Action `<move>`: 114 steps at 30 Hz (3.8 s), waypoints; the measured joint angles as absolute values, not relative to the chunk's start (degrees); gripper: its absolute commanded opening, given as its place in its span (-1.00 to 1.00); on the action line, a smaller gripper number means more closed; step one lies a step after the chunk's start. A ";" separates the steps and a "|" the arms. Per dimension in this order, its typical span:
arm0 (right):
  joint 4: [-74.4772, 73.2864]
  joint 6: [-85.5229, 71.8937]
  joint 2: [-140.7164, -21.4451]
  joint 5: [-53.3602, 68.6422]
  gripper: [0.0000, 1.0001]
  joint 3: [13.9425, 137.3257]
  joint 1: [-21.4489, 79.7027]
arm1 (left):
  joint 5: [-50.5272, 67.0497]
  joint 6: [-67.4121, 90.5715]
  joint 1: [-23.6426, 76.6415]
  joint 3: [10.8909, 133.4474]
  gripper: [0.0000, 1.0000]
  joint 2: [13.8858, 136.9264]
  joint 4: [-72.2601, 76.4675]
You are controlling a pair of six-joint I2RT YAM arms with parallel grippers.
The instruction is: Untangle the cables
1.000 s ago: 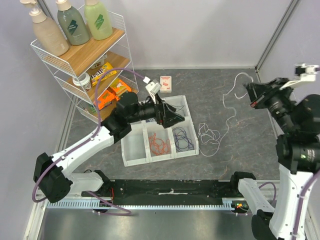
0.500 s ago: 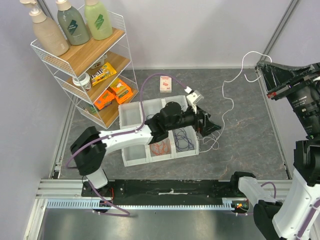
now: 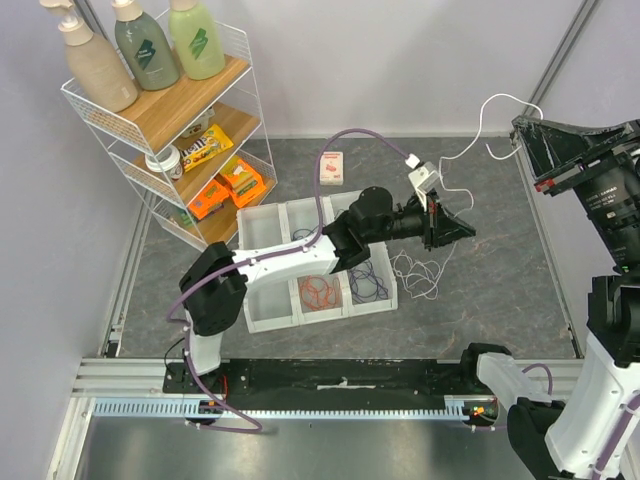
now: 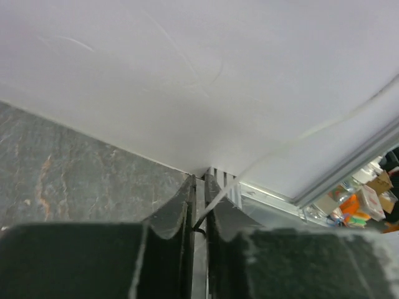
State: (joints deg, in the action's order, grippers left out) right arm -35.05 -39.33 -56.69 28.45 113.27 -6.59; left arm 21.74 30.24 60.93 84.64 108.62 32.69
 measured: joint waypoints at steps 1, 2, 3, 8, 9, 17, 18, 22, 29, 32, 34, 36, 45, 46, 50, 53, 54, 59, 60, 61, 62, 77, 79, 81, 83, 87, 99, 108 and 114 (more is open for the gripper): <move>-34.74 -39.33 -56.31 28.42 -1.00 112.40 -6.59 | 22.44 30.09 60.93 85.71 -0.96 108.90 32.27; -34.48 -39.27 -55.81 28.38 -0.96 111.22 -6.59 | 22.94 29.93 60.97 86.94 -0.96 108.97 31.11; -34.30 -39.11 -55.18 28.16 -0.92 109.67 -6.59 | 23.07 29.69 60.97 87.72 -0.96 108.95 30.09; -35.24 -36.29 -51.37 23.55 -0.77 99.68 -6.57 | 22.61 26.96 60.99 90.28 -0.96 105.73 21.80; -35.66 -35.42 -50.81 21.87 -0.70 97.19 -6.59 | 22.55 26.48 60.99 90.32 -0.97 104.25 19.66; -38.17 -30.00 -53.23 13.47 0.21 78.85 -6.59 | 22.09 24.21 60.99 99.92 -0.97 93.82 8.32; -38.37 -29.21 -54.13 13.21 0.32 76.38 -6.59 | 21.76 23.77 60.99 102.59 -0.96 93.12 7.18; -39.24 -27.62 -55.35 13.21 0.54 67.66 -6.59 | 20.40 22.28 60.99 108.44 -0.96 91.37 4.27; -39.05 -27.20 -54.98 18.24 0.60 53.23 -6.59 | 18.00 20.75 60.99 114.15 -0.96 91.15 -2.39; -38.46 -27.35 -54.52 23.20 0.61 48.18 -6.33 | 17.61 20.71 60.99 114.89 -0.96 91.15 -4.19; -37.69 -27.42 -52.88 26.37 0.61 45.19 -4.73 | 17.39 20.73 60.99 115.07 -0.97 91.15 -4.86; -37.80 -27.35 -50.78 28.34 0.55 43.99 -1.83 | 16.97 20.78 60.99 115.31 -0.97 91.15 -5.85; -36.60 -26.06 -39.31 35.35 0.15 42.48 9.72 | 14.96 20.88 60.99 115.46 -0.96 91.11 -8.38; -35.68 -26.11 -38.24 36.99 0.19 41.50 9.89 | 14.81 20.91 60.99 115.46 -0.96 91.11 -8.56; -30.15 -28.40 -36.03 43.29 0.49 35.77 10.68 | 14.33 20.97 60.99 115.46 -0.97 91.11 -8.99; -26.06 -30.44 -34.74 45.93 0.56 32.62 11.86 | 13.82 21.17 60.99 115.46 -0.96 91.11 -9.15; -24.99 -30.63 -34.26 46.70 0.56 32.23 12.25 | 13.74 21.26 60.99 115.46 -0.96 91.11 -9.19; -19.90 -30.83 -34.04 49.63 0.54 32.14 15.11 | 13.56 21.54 60.99 115.46 -0.96 91.11 -9.39; -19.38 -30.85 -34.06 49.80 0.54 32.16 15.90 | 13.56 21.58 60.99 115.46 -0.96 91.11 -9.41; -18.81 -30.85 -34.06 49.95 0.54 32.16 16.56 | 13.56 21.61 60.99 115.46 -0.96 91.11 -9.41; -18.26 -30.87 -34.06 50.00 0.54 32.14 17.19 | 13.56 21.67 60.99 115.46 -0.96 91.11 -9.41; -6.83 -34.96 -42.28 37.06 -1.00 33.10 33.28 | 13.43 23.33 60.99 115.59 -0.96 91.11 -11.49; -6.90 -36.49 -41.87 35.35 -1.00 33.41 33.39 | 12.80 23.29 60.99 116.11 -0.71 91.11 -13.74; -6.92 -38.70 -41.17 34.15 -1.00 34.06 33.39 | 11.55 22.81 60.97 117.86 -0.18 91.35 -18.17; -6.92 -40.95 -40.05 33.74 -1.00 34.92 33.36 | 10.44 21.87 60.64 120.97 0.17 92.23 -23.31; -6.92 -45.58 -38.74 34.28 -1.00 38.76 32.53 | 10.15 20.38 58.92 122.67 0.78 92.44 -31.29; -5.54 -54.26 -42.63 44.42 -1.00 47.72 21.37 | 5.89 17.96 57.12 83.57 0.22 64.29 -33.63; -3.40 -56.86 -42.57 48.23 -1.00 48.27 20.71 | 9.30 18.52 56.25 66.35 -0.23 51.55 -21.50; -3.09 -57.95 -41.93 48.23 -1.00 49.36 20.71 | 15.55 21.71 55.92 57.17 -0.06 56.60 -12.21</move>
